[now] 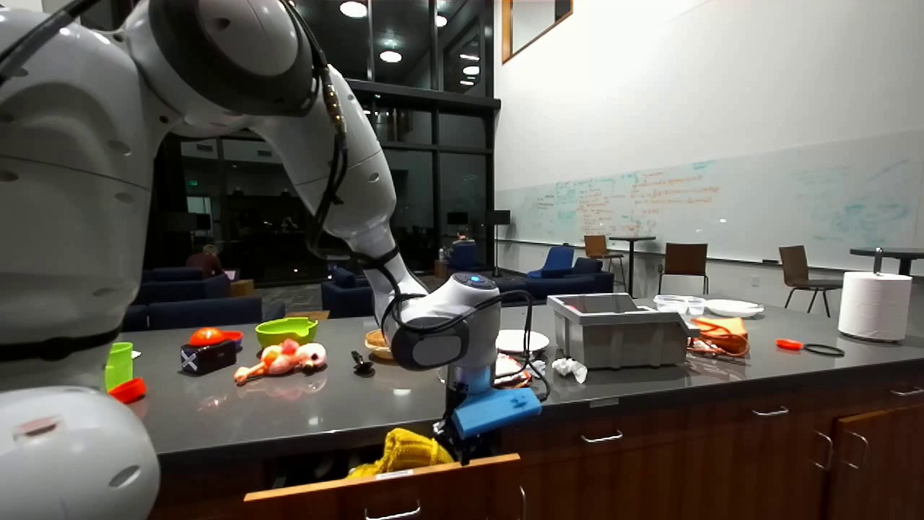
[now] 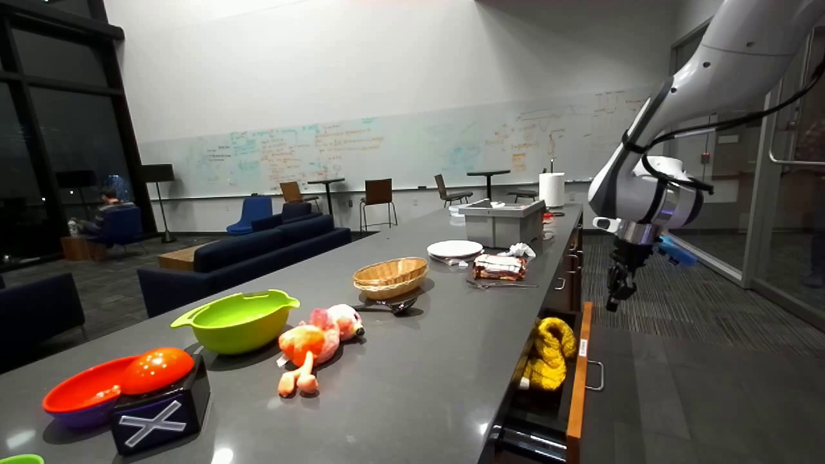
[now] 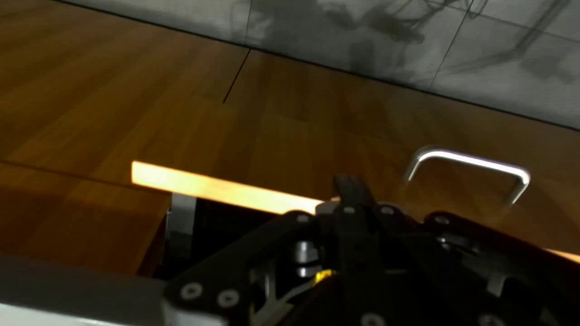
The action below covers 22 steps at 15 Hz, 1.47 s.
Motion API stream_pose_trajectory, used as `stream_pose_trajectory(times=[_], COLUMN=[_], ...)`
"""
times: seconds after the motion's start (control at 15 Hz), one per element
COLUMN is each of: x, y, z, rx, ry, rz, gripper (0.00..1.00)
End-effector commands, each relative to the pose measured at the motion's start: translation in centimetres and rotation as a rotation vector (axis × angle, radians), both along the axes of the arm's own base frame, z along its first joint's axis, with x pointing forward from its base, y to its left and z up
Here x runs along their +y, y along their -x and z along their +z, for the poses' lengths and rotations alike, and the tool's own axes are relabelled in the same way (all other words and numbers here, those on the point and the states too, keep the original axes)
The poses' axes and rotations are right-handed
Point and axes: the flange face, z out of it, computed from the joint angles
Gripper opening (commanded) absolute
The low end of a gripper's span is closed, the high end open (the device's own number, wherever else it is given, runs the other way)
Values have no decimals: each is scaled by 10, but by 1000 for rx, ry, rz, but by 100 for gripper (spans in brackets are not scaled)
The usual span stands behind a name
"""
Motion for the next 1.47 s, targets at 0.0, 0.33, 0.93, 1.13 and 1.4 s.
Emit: stream_pose_trajectory(times=[0.0,0.33,0.93,1.13,1.4], x=[3,9,37,43,50], y=[13,9,-17,-23,-27], z=[-14,-32,-56,-62,-68], rx=[64,99,56,50,52], ry=[58,55,-82,-113,-134], rz=[8,-1,-72,-77,-87], gripper=[0,0,0,0,0])
